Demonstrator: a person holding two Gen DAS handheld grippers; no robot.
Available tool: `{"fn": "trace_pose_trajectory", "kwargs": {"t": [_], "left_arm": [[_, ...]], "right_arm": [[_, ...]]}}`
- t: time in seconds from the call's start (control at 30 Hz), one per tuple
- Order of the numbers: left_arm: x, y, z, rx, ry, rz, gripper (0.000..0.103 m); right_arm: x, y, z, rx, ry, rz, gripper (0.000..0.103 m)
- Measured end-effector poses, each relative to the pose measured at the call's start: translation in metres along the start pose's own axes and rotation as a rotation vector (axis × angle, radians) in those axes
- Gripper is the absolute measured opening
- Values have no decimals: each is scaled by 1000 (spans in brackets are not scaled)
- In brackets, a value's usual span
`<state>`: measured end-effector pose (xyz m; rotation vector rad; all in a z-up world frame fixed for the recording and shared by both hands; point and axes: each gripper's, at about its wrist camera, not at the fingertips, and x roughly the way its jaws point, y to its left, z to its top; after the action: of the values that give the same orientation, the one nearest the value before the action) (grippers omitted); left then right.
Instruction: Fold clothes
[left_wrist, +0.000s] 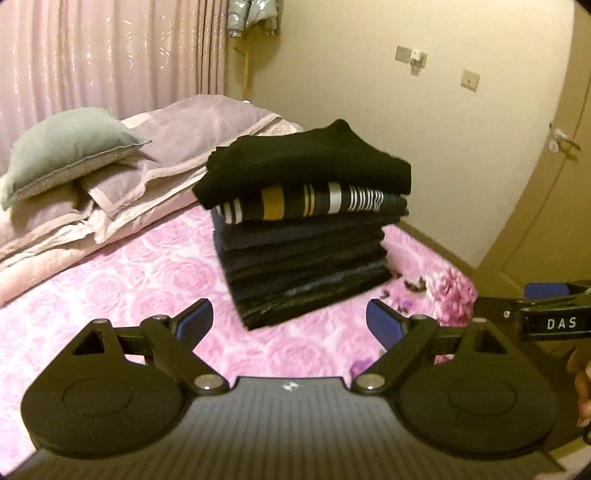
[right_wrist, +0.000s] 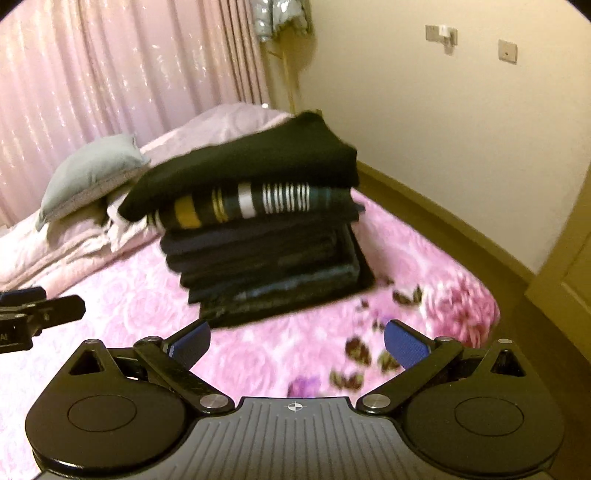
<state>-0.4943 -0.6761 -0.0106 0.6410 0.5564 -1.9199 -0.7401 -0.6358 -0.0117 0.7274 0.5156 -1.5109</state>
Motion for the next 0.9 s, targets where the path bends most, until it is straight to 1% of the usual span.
{"fn": "trace_pose_trajectory", "kwargs": {"t": [0.07, 0.13, 0.3, 0.5, 0.6, 0.73, 0.9], "left_arm": [[-9, 1, -4, -13, -17, 27, 88], [-15, 3, -5, -38, -23, 22, 88], [-18, -1, 1, -57, -6, 37, 88], [-8, -20, 13, -67, -8, 98, 88], [-4, -29, 13, -85, 10, 99, 88], [0, -40, 11, -82, 41, 119, 88], [0, -45, 13, -88, 46, 148, 88]], "right_arm": [[-10, 8, -4, -29, -7, -15, 103], [-16, 14, -3, -58, -26, -43, 103], [-22, 16, 9, -78, -59, -23, 103], [-19, 12, 26, -149, -42, 21, 103], [-20, 5, 29, -177, -34, 46, 103], [-15, -4, 28, -177, -5, 69, 103], [-12, -11, 29, -164, 13, 85, 103]]}}
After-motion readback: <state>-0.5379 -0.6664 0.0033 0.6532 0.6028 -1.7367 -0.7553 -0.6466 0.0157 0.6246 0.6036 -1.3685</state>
